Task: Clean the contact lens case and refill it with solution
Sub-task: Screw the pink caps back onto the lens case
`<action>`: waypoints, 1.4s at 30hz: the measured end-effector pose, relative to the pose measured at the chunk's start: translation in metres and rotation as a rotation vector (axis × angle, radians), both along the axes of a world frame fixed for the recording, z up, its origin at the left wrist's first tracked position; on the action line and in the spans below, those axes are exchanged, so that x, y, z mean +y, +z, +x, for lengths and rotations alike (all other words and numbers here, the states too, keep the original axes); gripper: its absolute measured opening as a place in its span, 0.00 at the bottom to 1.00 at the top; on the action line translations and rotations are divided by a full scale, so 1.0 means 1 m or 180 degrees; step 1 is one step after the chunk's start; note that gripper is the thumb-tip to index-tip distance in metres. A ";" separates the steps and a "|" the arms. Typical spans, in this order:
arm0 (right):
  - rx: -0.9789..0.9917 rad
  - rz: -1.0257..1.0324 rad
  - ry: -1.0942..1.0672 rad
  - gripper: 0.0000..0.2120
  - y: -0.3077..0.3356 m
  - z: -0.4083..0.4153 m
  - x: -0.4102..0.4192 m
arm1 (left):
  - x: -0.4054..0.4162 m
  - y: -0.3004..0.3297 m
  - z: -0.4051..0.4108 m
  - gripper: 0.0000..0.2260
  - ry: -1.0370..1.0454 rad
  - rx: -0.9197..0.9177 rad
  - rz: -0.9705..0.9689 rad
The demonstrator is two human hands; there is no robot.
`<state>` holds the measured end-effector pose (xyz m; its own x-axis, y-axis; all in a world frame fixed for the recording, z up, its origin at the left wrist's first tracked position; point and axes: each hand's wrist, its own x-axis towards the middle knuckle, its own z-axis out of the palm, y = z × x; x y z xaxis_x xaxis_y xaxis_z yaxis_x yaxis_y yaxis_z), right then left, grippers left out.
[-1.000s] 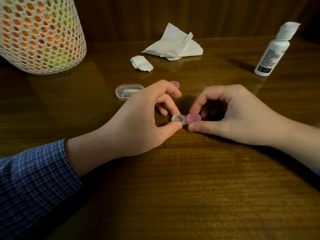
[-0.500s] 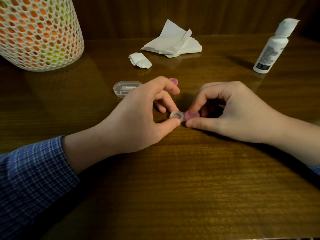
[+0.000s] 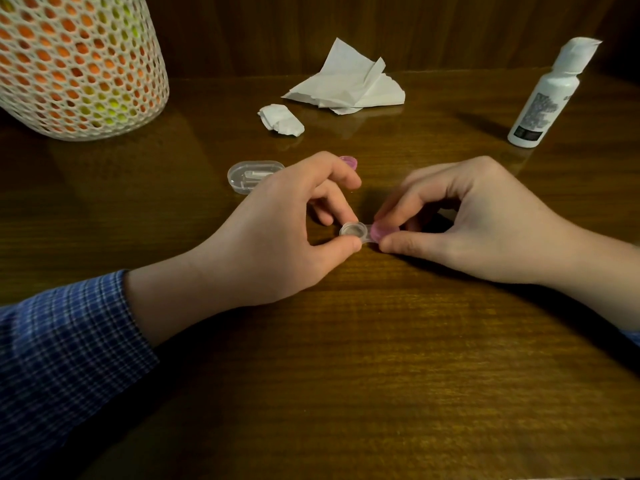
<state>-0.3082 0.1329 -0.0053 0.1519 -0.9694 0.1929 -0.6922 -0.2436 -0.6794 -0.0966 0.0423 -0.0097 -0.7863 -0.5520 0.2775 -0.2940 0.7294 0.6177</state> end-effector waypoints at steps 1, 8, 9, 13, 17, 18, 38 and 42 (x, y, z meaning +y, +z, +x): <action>-0.0003 0.0016 0.0003 0.07 0.000 0.000 0.000 | 0.000 0.000 0.000 0.24 0.0000 -0.0005 -0.0002; 0.0067 0.0033 -0.0057 0.07 0.003 0.002 0.001 | 0.001 0.000 0.000 0.23 0.0002 0.0016 0.0013; 0.0062 -0.0006 -0.0110 0.06 0.003 0.003 0.002 | 0.001 0.000 0.000 0.23 0.0023 0.0010 0.0027; 0.0111 -0.0136 -0.0331 0.06 0.001 0.011 0.003 | 0.001 -0.002 -0.001 0.21 0.0125 0.0018 0.0089; 0.0121 -0.0162 -0.0369 0.08 0.002 0.013 0.003 | 0.000 -0.003 0.000 0.20 0.0135 0.0053 0.0127; 0.0121 -0.0134 -0.0320 0.08 0.003 0.012 0.002 | 0.000 -0.003 0.000 0.20 0.0121 0.0058 0.0128; 0.0100 -0.0032 -0.0104 0.06 0.006 0.003 0.000 | -0.003 -0.005 0.001 0.19 0.0008 0.0134 0.0182; 0.0119 0.0056 0.0005 0.05 0.006 0.000 0.000 | -0.003 -0.005 0.001 0.19 -0.0024 0.0156 0.0218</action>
